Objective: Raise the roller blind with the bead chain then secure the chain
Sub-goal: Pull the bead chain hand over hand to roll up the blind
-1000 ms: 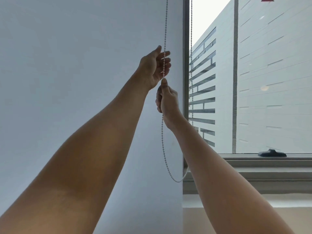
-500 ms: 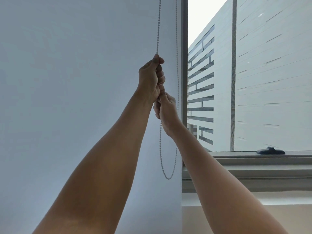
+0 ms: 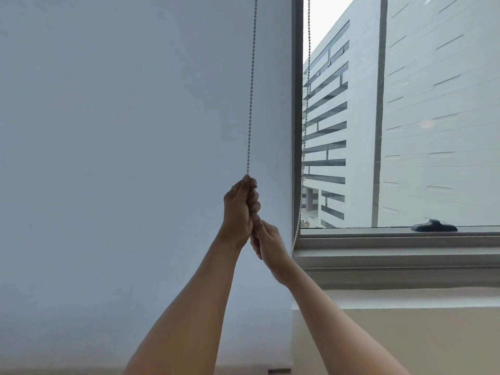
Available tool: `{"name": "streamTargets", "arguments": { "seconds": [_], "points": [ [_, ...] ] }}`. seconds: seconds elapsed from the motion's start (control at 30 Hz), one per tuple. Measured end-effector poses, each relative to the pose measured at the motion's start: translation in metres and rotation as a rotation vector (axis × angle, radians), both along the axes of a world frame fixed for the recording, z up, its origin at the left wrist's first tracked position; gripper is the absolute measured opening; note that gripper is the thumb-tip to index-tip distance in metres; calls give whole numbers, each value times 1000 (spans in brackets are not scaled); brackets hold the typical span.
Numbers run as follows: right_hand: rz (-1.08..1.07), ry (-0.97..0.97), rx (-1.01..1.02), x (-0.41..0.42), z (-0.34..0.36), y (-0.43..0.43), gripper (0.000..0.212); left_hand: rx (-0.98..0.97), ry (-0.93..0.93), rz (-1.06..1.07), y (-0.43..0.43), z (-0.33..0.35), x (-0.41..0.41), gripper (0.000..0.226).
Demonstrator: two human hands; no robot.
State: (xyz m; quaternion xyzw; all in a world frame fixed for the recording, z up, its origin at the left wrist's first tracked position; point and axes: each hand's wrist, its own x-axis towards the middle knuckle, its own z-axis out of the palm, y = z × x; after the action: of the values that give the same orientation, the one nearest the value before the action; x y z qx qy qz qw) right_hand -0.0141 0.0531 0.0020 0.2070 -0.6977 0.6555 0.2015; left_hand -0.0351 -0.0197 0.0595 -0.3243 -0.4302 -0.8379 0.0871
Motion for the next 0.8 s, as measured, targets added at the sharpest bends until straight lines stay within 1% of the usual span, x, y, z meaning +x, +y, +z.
{"name": "streamTargets", "arguments": {
  "seconds": [0.13, 0.27, 0.37, 0.47, 0.57, 0.63, 0.7, 0.77, 0.8],
  "points": [
    [-8, -50, 93, 1, -31, 4, 41, -27, -66, 13, -1, -35, 0, 34],
    [-3, -67, 57, 6, -39, 5, 42, -40, -90, 13, 1, -42, 3, 34],
    [62, -126, 45, 8, -37, 8, 42, -34, -89, 9, 1, -40, 6, 34],
    [145, -186, 74, 8, -31, 16, 38, -14, -91, -3, 0, -39, 9, 34],
    [181, -186, 70, 6, -7, 28, 26, -18, -85, -15, -4, -38, 11, 35],
    [156, -154, 30, 4, 19, 34, 28, -27, -63, -2, -5, -38, 14, 35],
    [143, -99, -92, 5, 51, 33, 32, -14, -65, -14, -2, -37, 18, 33],
    [160, -49, -210, 11, 84, 28, 29, -15, -91, -35, 2, -36, 23, 32],
    [169, -30, -223, 15, 99, 24, 26, -28, -101, -44, 5, -36, 27, 32]
  ]
}}
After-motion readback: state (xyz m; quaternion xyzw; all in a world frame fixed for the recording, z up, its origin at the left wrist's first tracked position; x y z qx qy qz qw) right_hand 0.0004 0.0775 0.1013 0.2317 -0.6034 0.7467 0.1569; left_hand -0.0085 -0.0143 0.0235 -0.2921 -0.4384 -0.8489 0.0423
